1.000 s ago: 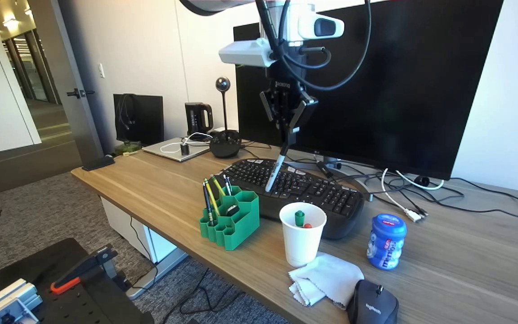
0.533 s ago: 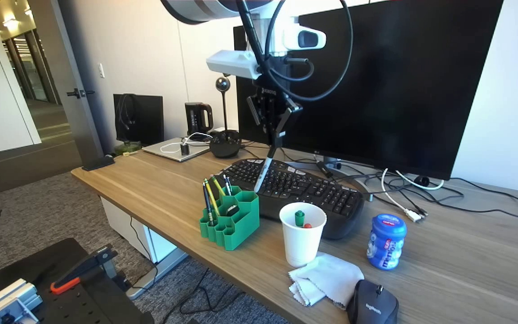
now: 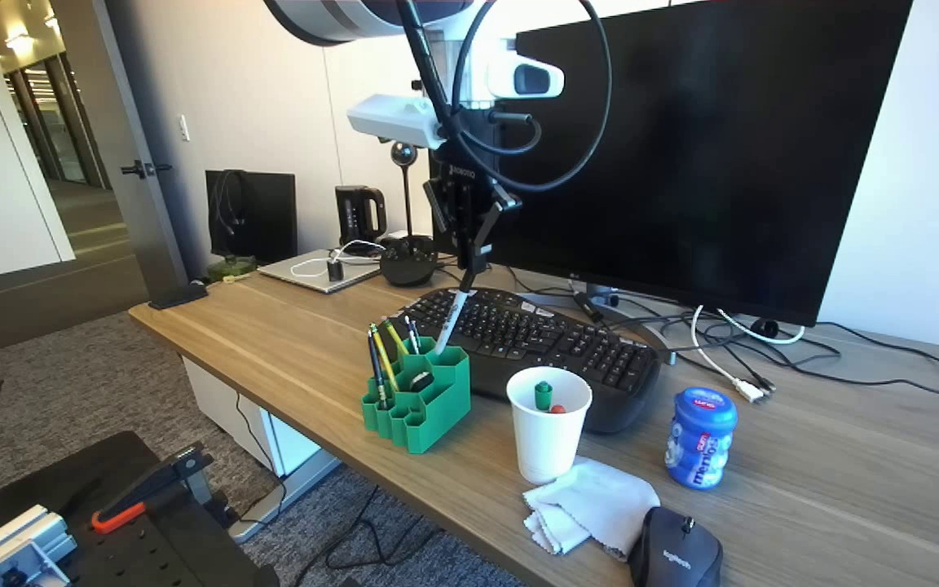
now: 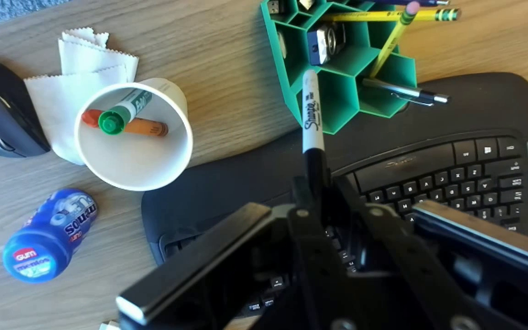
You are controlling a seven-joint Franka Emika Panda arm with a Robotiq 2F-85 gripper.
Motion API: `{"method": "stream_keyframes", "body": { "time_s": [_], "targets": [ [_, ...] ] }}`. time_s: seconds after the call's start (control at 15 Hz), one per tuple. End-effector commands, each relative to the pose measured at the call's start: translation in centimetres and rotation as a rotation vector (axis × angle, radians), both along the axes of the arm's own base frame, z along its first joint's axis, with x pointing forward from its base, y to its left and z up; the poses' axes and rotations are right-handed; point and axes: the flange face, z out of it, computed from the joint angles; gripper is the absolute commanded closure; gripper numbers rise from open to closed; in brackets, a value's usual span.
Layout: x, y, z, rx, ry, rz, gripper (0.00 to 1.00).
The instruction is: Move the marker to the green rack
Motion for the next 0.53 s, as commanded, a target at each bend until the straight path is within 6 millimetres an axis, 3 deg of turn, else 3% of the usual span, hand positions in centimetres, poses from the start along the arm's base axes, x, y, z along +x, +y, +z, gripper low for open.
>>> {"method": "stream_keyframes", "body": {
  "time_s": [0.0, 0.47],
  "targets": [
    [-0.82, 0.49, 0.35, 0.036, -0.03, 0.01, 0.96],
    [-0.59, 1.13, -0.2, 0.131, -0.077, 0.002, 0.96]
  ]
}}
